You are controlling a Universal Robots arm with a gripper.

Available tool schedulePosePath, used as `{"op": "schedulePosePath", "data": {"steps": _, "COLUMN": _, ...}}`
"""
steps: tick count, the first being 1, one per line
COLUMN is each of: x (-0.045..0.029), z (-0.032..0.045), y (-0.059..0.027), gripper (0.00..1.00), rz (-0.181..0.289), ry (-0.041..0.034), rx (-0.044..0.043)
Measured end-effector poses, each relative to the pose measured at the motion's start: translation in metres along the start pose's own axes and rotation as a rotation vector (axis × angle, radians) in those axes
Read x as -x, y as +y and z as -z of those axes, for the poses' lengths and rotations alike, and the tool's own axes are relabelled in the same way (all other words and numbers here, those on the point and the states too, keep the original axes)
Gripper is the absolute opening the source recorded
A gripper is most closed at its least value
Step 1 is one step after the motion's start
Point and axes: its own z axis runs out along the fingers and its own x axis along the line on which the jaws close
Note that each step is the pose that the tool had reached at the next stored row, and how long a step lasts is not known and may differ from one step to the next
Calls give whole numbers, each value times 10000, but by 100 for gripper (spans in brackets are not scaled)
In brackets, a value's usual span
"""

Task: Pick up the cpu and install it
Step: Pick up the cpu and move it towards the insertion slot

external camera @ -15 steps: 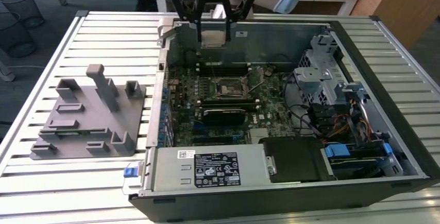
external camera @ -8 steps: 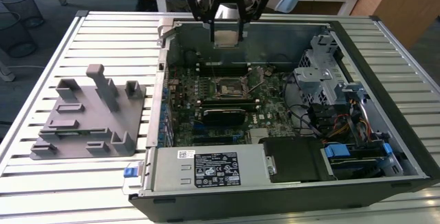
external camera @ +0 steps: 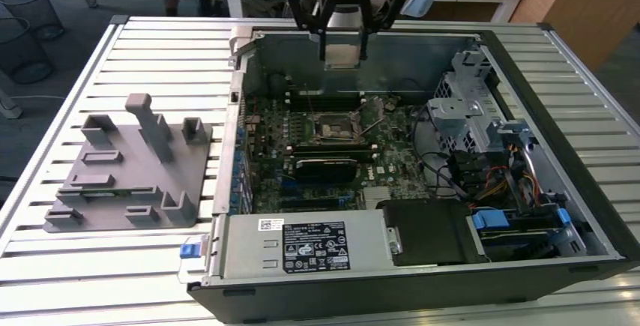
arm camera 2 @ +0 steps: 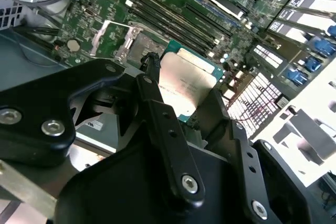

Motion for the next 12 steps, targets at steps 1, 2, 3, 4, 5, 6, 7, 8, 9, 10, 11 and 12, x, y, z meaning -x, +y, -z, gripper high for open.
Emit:
{"op": "schedulePosePath", "data": {"steps": 1, "x": 14, "z": 0, "y": 1, "gripper": 53, "rz": 3, "ry": 0, "rx": 0}}
{"op": "schedulePosePath", "data": {"steps": 2, "x": 32, "z": -1, "y": 2, "gripper": 53, "rz": 3, "ry": 0, "rx": 0}}
{"op": "schedulePosePath", "data": {"steps": 3, "x": 57, "z": -2, "y": 2, "gripper": 53, "rz": 3, "ry": -1, "rx": 1}}
{"op": "schedulePosePath", "data": {"steps": 4, "x": 85, "z": -3, "y": 2, "gripper": 53, "rz": 4, "ry": 5, "rx": 0}}
{"op": "schedulePosePath", "data": {"steps": 5, "x": 99, "z": -6, "y": 1, "gripper": 53, "rz": 5, "ry": 8, "rx": 2}}
{"op": "schedulePosePath", "data": {"steps": 6, "x": 130, "z": -10, "y": 1, "gripper": 53, "rz": 6, "ry": 21, "rx": 0}}
{"op": "schedulePosePath", "data": {"steps": 7, "x": 161, "z": -13, "y": 1, "gripper": 53, "rz": 8, "ry": 43, "rx": 0}}
{"op": "schedulePosePath", "data": {"steps": 8, "x": 184, "z": -17, "y": 1, "gripper": 53, "rz": 8, "ry": 53, "rx": 5}}
{"op": "schedulePosePath", "data": {"steps": 9, "x": 211, "z": -20, "y": 1, "gripper": 53, "rz": 9, "ry": 63, "rx": 6}}
{"op": "schedulePosePath", "data": {"steps": 10, "x": 236, "z": -23, "y": 1, "gripper": 53, "rz": 11, "ry": 74, "rx": 9}}
{"op": "schedulePosePath", "data": {"steps": 11, "x": 248, "z": -24, "y": 0, "gripper": 53, "rz": 13, "ry": 73, "rx": 9}}
{"op": "schedulePosePath", "data": {"steps": 12, "x": 257, "z": -25, "y": 0, "gripper": 53, "rz": 13, "ry": 73, "rx": 8}}
